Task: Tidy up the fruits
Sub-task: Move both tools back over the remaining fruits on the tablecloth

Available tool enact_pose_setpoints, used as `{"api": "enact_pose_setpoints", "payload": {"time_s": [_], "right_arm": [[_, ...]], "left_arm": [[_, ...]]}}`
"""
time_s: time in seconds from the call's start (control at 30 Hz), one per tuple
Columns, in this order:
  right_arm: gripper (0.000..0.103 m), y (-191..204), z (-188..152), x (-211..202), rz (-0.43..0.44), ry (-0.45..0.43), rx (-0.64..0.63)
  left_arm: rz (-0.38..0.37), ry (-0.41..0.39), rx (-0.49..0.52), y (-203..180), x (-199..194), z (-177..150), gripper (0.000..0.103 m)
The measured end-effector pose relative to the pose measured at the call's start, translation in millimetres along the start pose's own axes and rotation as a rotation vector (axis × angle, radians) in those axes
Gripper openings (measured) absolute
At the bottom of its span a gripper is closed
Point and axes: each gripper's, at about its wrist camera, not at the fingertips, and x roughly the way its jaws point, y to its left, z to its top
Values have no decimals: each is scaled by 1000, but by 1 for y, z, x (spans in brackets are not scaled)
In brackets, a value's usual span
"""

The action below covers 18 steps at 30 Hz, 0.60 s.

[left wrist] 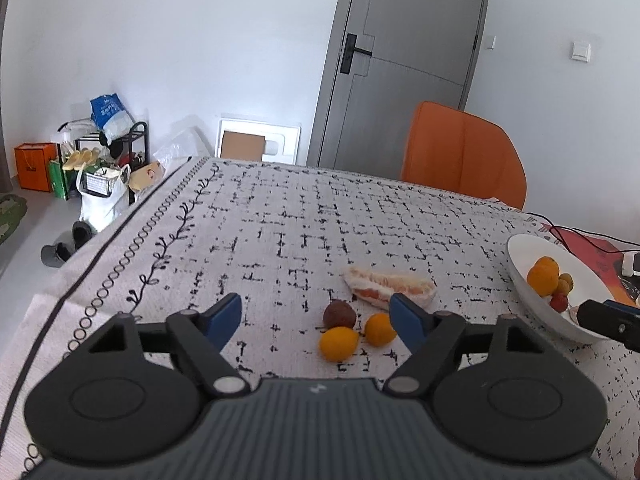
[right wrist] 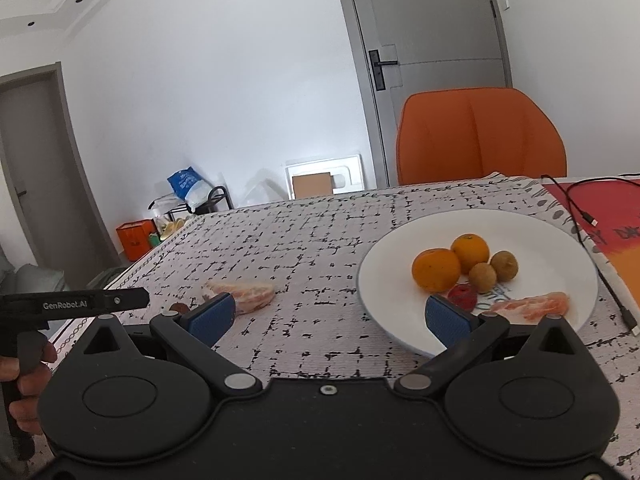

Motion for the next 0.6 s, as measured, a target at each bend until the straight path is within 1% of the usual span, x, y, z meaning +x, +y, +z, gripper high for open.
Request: {"api": "enact_pose_setpoints", "payload": {"time_s": [0.17, 0.5, 0.53, 0.57, 0.6], "right_arm": [[103, 5, -1, 6, 7, 12, -16], [102, 19, -1, 22, 16, 41, -41], [102, 21, -1, 24, 16, 45, -42], [102, 22, -1, 25, 17, 47, -43], [102, 24, -1, 26, 19, 49, -47]], "left_arm": [[-9, 20, -10, 1, 7, -7, 67], [-47, 50, -27, 0, 24, -17, 53], [-49, 60, -27, -1, 28, -19, 45], [-52, 70, -29, -1, 31, -20, 34], [-55, 67, -26, -1, 31, -20, 29]]}}
